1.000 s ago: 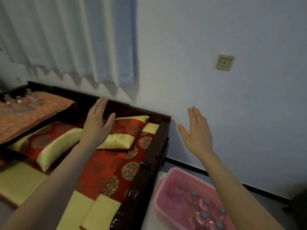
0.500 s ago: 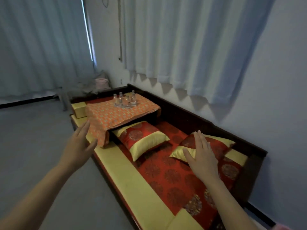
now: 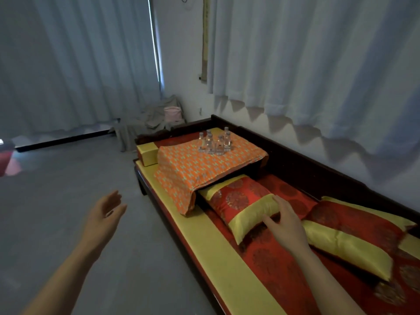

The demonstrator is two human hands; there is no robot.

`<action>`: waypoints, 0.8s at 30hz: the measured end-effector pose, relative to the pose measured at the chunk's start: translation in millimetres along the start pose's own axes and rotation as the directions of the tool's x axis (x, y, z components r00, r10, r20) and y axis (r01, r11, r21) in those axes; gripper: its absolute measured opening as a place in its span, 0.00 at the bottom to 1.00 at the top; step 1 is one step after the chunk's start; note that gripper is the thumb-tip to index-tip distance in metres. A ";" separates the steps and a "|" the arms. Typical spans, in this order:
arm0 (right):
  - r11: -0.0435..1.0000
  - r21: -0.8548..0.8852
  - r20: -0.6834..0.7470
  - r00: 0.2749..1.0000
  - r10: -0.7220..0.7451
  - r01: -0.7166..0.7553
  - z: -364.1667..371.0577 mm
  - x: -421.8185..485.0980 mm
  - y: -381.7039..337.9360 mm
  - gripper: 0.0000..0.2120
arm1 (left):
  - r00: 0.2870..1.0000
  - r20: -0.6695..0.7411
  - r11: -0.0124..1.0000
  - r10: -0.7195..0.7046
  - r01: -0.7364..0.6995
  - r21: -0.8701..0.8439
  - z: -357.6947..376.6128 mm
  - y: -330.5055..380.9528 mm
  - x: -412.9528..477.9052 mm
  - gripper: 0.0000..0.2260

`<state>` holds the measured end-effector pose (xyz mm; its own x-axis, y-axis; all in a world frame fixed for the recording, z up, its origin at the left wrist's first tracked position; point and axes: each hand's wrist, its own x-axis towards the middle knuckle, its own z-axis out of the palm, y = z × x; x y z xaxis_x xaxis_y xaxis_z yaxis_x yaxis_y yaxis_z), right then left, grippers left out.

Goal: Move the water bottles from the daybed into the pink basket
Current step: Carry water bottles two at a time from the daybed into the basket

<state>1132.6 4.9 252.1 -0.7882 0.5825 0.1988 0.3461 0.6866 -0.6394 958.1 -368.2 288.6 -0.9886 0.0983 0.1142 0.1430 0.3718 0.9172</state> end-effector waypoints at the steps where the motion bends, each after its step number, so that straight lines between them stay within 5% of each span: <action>1: 0.999 0.028 -0.005 1.000 0.016 -0.015 10.5 13.5 -3.4 0.31 | 1.000 0.000 1.000 0.003 -0.003 -0.007 -1.8 -1.7 17.7 0.21; 7: 0.969 0.192 -0.006 0.987 0.159 -0.155 95.0 130.2 -45.9 0.28 | 0.998 0.027 0.996 0.051 -0.053 0.068 -29.7 -15.7 159.3 0.21; 13: 0.968 0.172 0.028 0.983 0.183 -0.185 184.7 219.2 -99.4 0.27 | 0.999 0.054 0.971 0.005 -0.018 0.240 -74.3 -66.5 275.6 0.22; 18: 0.964 0.210 -0.028 0.984 0.173 -0.164 243.6 300.3 -139.5 0.26 | 0.994 0.105 0.987 -0.002 -0.015 0.160 -76.2 -88.4 402.1 0.22; 24: 0.935 0.245 -0.137 0.946 0.294 -0.255 292.3 369.9 -177.5 0.29 | 0.935 0.333 0.985 0.118 -0.154 0.083 -26.9 -78.6 558.3 0.21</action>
<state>630.9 -28.6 222.0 -0.5741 0.8124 0.1020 0.4004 0.3872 -0.8305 393.7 -367.3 290.5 -0.8919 0.4435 0.0883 0.2970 0.4272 0.8540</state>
